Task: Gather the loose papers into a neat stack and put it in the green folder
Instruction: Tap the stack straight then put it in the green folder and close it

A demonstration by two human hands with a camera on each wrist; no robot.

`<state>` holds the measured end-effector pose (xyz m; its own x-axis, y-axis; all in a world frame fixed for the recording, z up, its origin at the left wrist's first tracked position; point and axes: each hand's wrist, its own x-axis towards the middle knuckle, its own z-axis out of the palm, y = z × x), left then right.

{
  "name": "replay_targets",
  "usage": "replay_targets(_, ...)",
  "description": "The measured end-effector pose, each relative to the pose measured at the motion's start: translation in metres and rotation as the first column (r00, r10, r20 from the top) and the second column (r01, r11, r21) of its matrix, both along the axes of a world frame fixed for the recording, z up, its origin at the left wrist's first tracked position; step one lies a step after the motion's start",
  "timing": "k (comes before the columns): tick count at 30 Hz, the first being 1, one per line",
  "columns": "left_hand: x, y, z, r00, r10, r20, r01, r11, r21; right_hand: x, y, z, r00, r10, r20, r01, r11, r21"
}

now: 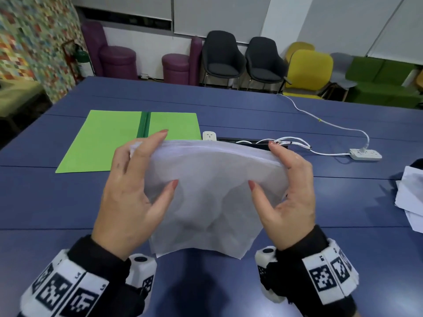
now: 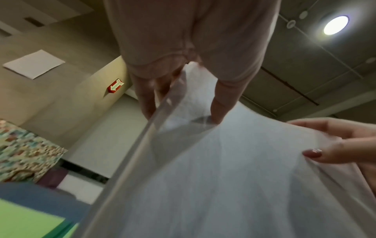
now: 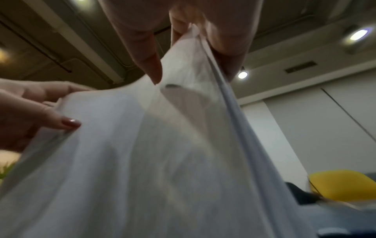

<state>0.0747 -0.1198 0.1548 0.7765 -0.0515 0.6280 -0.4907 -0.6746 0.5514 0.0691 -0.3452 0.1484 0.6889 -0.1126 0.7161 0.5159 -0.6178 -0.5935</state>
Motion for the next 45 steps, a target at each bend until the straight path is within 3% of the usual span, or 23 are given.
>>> replay_targets(5,-0.003,0.000,-0.003,0.999,-0.047,-0.024,0.045,0.996,-0.072,-0.010,0.006,-0.003,0.998,0.060,-0.015,-0.057,0.990,0.126)
replay_targets(7,-0.002,0.000,-0.004,0.996,-0.070,-0.051,0.058,0.978,-0.199,-0.011,0.006,-0.002,0.995,0.093,-0.044,-0.084,0.979,0.185)
replay_targets(10,0.004,0.009,-0.020,0.966,-0.210,-0.151,0.094,0.828,-0.552,-0.005,-0.009,-0.017,0.969,0.205,-0.140,-0.118,0.878,0.463)
replay_targets(12,0.009,0.012,-0.037,0.889,-0.368,-0.274,0.112,0.754,-0.648,0.003,-0.015,-0.035,0.908,0.334,-0.251,-0.120,0.783,0.610)
replay_targets(13,0.010,0.011,-0.047,0.854,-0.413,-0.316,0.106,0.734,-0.671,0.005,-0.014,-0.044,0.878,0.365,-0.309,-0.103,0.776,0.622)
replay_targets(15,0.012,0.003,-0.059,0.855,-0.403,-0.326,0.072,0.716,-0.695,0.007,-0.008,-0.053,0.844,0.371,-0.388,-0.061,0.784,0.617)
replay_targets(19,0.010,0.002,-0.061,0.895,-0.365,-0.256,0.090,0.710,-0.698,0.004,-0.009,-0.056,0.874,0.384,-0.298,-0.108,0.752,0.650)
replay_targets(21,0.005,0.008,-0.056,0.872,-0.421,-0.249,0.142,0.705,-0.695,0.004,-0.016,-0.057,0.879,0.396,-0.265,-0.135,0.741,0.658)
replay_targets(24,0.003,0.013,-0.059,0.859,-0.425,-0.284,0.175,0.766,-0.618,0.003,-0.018,-0.060,0.847,0.424,-0.321,-0.157,0.776,0.612)
replay_targets(26,0.004,0.008,-0.062,0.860,-0.434,-0.269,0.150,0.719,-0.679,0.001,-0.014,-0.057,0.828,0.457,-0.325,-0.171,0.758,0.630)
replay_targets(28,0.005,0.000,-0.057,0.886,-0.382,-0.262,0.081,0.684,-0.725,-0.001,-0.011,-0.053,0.858,0.419,-0.297,-0.146,0.753,0.641)
replay_targets(33,-0.001,-0.002,-0.065,0.880,-0.373,-0.293,0.062,0.703,-0.708,-0.004,-0.010,-0.065,0.855,0.357,-0.376,-0.094,0.820,0.564)
replay_targets(36,-0.001,-0.006,-0.063,0.944,-0.220,-0.246,-0.003,0.740,-0.673,-0.009,-0.004,-0.061,0.919,0.230,-0.320,-0.038,0.860,0.509)
replay_targets(39,0.001,-0.008,-0.041,0.999,-0.032,-0.031,0.011,0.847,-0.532,-0.010,0.004,-0.033,0.993,0.097,-0.071,-0.061,0.915,0.398)
replay_targets(42,0.002,-0.007,-0.027,0.990,0.026,0.142,0.015,0.958,-0.285,-0.007,0.006,-0.013,0.991,-0.037,0.127,0.029,0.998,0.064)
replay_targets(45,-0.002,-0.005,-0.022,0.994,0.043,0.102,-0.035,0.997,-0.071,-0.005,0.004,-0.007,0.994,-0.068,0.082,0.071,0.997,-0.029)
